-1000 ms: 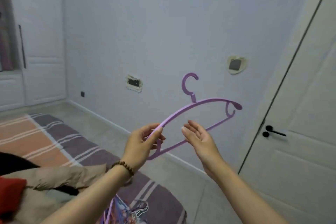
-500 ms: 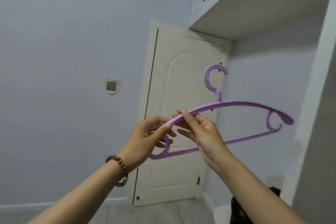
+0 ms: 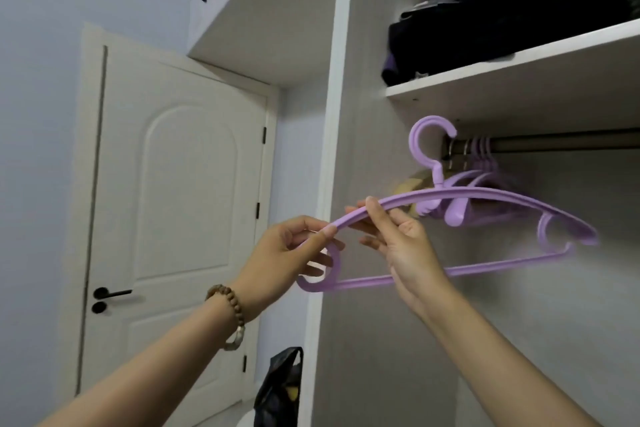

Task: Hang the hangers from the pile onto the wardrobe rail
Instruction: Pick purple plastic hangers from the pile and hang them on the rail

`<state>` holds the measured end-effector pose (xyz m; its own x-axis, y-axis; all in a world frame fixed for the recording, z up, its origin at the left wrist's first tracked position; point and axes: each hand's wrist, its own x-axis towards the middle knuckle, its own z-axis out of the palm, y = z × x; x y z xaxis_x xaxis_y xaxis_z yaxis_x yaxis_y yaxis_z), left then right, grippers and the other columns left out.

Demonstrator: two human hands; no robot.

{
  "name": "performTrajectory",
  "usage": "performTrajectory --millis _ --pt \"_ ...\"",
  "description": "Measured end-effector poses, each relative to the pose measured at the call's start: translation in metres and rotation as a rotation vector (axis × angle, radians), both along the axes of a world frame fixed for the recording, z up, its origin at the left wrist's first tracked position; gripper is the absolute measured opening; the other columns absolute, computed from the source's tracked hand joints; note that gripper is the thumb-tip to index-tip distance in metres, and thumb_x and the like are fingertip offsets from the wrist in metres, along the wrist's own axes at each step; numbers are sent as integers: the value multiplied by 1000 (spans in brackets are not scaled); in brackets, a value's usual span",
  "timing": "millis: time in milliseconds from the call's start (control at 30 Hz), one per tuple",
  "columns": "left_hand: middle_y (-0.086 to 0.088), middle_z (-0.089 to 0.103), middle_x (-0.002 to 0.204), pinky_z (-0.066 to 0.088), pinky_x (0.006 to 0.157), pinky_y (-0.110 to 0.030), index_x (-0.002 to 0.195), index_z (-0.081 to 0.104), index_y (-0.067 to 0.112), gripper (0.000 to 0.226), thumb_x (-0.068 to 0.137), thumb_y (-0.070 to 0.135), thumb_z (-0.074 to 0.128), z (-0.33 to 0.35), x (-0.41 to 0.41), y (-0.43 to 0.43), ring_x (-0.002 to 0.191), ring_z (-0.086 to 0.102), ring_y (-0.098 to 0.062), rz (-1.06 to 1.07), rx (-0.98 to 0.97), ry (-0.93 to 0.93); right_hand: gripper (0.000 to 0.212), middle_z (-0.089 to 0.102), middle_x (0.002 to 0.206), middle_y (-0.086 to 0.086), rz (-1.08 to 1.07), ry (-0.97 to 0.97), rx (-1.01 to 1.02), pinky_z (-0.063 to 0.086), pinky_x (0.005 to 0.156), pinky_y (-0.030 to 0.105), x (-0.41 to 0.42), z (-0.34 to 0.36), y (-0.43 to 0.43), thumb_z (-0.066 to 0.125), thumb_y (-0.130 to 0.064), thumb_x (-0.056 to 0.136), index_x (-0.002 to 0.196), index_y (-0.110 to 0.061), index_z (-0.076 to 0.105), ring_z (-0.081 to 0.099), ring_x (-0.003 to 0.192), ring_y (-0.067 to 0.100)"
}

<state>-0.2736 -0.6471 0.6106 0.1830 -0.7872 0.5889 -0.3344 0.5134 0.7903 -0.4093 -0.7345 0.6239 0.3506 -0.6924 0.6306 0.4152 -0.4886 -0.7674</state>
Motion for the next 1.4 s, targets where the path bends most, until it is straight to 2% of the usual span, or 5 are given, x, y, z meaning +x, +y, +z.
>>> performTrajectory --millis 433,767,1067,1300,1400 --pt "0 69 114 56 85 -30 115 65 19 29 89 28 54 36 -114 -122 98 66 -22 -387 193 -6 20 72 75 -2 -123 -84 -2 50 59 19 -134 40 -133 49 -24 95 94 -13 66 66 64 8" --pt "10 56 76 56 86 -41 112 67 13 26 90 24 59 67 -171 -189 82 60 -19 -180 75 208 61 74 84 4 -404 -216 55 57 68 30 -137 82 -219 64 -29 87 137 -9 36 68 71 14" --pt "-11 68 110 54 89 -45 115 65 18 29 90 31 57 67 -174 -233 96 65 -29 -91 164 122 48 65 77 6 -391 -171 140 49 43 18 -137 78 -262 58 -23 92 133 -2 44 61 45 3" --pt "-18 68 97 50 52 -22 99 66 22 15 90 29 57 68 -172 -243 82 60 -26 -52 139 71 48 64 83 9 -380 -146 183 49 42 18 -134 80 -276 58 -22 92 134 -5 43 62 59 15" --pt "-11 69 97 56 63 -29 111 66 15 27 88 29 60 67 -170 -247 86 65 -26 -37 141 73 53 64 93 16 -393 -128 216 48 40 18 -133 78 -278 59 -22 91 138 -7 39 60 61 18"
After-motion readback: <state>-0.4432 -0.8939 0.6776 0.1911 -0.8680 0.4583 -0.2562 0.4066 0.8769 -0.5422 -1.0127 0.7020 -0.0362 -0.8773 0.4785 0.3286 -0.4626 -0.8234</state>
